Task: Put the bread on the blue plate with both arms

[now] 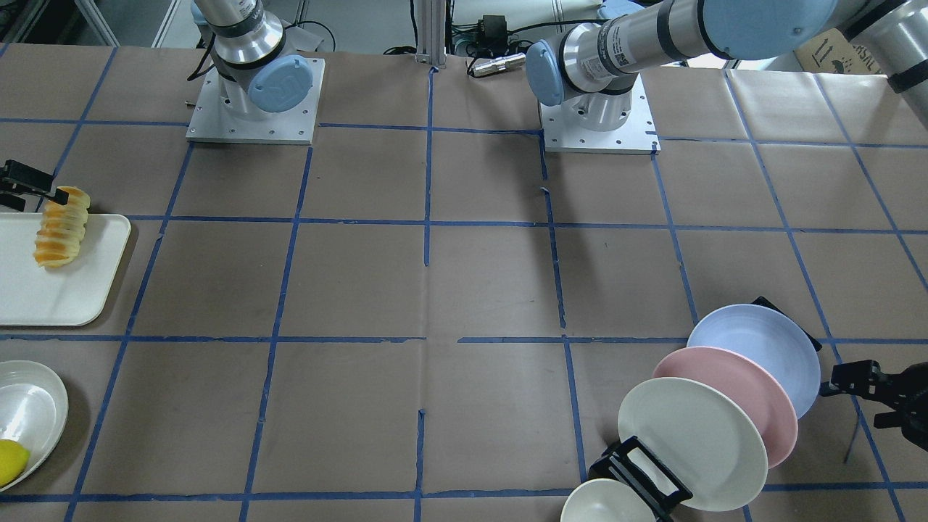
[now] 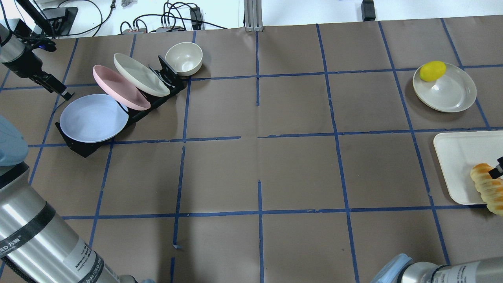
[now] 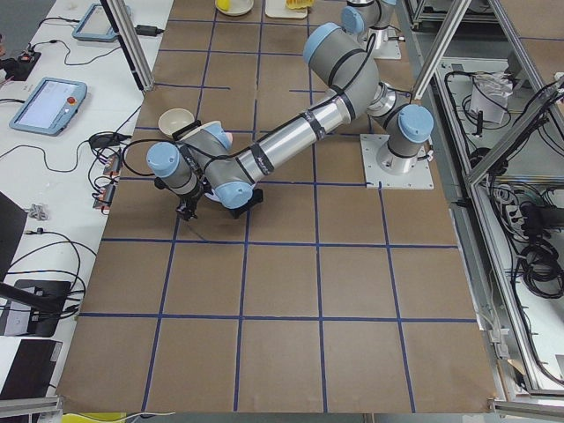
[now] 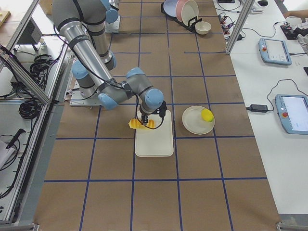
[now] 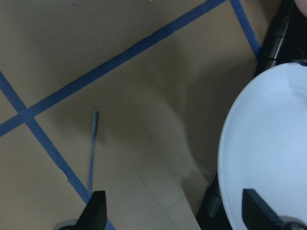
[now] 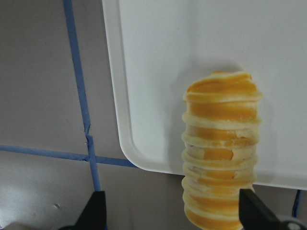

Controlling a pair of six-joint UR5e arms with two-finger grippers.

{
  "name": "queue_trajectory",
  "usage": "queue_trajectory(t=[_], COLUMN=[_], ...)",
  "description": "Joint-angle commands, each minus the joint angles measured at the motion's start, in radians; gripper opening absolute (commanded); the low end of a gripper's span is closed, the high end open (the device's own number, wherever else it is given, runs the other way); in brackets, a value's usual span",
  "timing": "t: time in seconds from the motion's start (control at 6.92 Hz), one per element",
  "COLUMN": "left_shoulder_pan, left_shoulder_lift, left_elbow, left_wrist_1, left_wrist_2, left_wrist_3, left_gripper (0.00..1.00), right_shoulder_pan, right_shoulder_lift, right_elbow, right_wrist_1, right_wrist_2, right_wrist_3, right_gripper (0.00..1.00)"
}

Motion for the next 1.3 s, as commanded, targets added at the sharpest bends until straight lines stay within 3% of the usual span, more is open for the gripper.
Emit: queue_trajectory(t=[0.0,0.14,0.58,0.72,0.87,1.01,1.16], left_shoulder_pan=[-0.007,-0.007,-0.009,-0.009,-0.012,-0.012,-0.012], left_shoulder_lift=[-0.005,-0.012,-0.015,-0.015,-0.012,-0.010,-0.009], left_elbow=[-0.002,-0.011,-0.025,-0.025,-0.022,-0.020,-0.018], left_wrist_1=[-0.024,-0.022,-0.036,-0.039,-0.039,-0.041,-0.039], left_wrist_2=[0.004,0.001,0.002,0.002,0.006,0.007,0.006], left_wrist_3=[-0.049,-0.056,-0.148,-0.171,-0.220,-0.243,-0.248], left_gripper=[1.00,1.00,0.92,0.78,0.46,0.17,0.03], right_shoulder_pan=[-0.042,-0.044,-0.045,-0.044,-0.044,-0.044,-0.044], right_shoulder_lift=[0.030,0.055,0.095,0.096,0.096,0.095,0.095], right_elbow=[0.006,0.014,0.095,0.097,0.094,0.095,0.092], right_wrist_1=[-0.030,-0.047,-0.152,-0.160,-0.160,-0.163,-0.163], right_wrist_2=[-0.006,-0.044,-0.048,-0.048,-0.048,-0.048,-0.048], right_wrist_3=[-0.016,-0.015,-0.009,-0.004,0.004,0.007,0.007], right_gripper=[0.96,0.95,0.94,0.77,0.33,0.05,0.02])
